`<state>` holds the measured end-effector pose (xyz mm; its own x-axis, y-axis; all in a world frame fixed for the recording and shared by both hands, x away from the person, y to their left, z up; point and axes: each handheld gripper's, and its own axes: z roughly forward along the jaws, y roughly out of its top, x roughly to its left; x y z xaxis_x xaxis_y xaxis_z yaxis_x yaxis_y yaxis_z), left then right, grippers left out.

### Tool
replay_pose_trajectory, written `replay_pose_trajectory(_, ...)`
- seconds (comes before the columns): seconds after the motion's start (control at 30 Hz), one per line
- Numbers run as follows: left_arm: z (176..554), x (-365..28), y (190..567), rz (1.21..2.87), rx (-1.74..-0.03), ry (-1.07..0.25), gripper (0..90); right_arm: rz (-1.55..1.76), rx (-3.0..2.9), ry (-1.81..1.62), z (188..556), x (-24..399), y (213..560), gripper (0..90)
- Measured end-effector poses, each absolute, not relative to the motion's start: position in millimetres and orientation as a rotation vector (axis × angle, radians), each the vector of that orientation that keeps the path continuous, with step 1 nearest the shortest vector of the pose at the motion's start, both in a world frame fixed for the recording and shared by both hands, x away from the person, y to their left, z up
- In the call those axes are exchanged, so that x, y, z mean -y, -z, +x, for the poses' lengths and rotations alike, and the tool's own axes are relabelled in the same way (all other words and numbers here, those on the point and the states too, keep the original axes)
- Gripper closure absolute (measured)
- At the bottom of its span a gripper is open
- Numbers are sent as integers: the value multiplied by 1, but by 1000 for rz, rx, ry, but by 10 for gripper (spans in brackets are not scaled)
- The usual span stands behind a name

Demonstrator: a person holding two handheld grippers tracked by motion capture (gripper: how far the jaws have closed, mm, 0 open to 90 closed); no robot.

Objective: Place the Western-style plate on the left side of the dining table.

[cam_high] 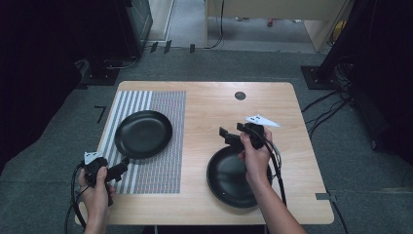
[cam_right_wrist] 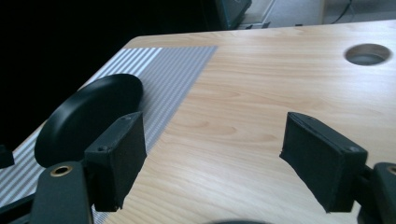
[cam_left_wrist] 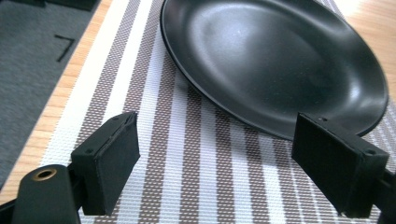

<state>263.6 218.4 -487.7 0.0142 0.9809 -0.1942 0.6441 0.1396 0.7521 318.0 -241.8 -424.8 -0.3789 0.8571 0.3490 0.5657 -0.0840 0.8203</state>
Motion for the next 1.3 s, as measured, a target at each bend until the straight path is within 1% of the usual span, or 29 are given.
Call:
replay_pose_trajectory(0.3,259,-217,496,1617,-1696,-613,147,1601,-1845,-1433,297,282,435,210)
replay_pose_trajectory(0.47,254,-215,502,1642,-1673,-646,132,1624,-1806,-1420,285,303,438,210)
replay_pose_trajectory(0.8,249,-217,508,1660,-1671,-641,104,1679,-1755,-1340,265,342,456,211)
replay_pose_trajectory(1.3,243,-222,513,1686,-1684,-636,100,1786,-1668,-1250,235,401,483,215)
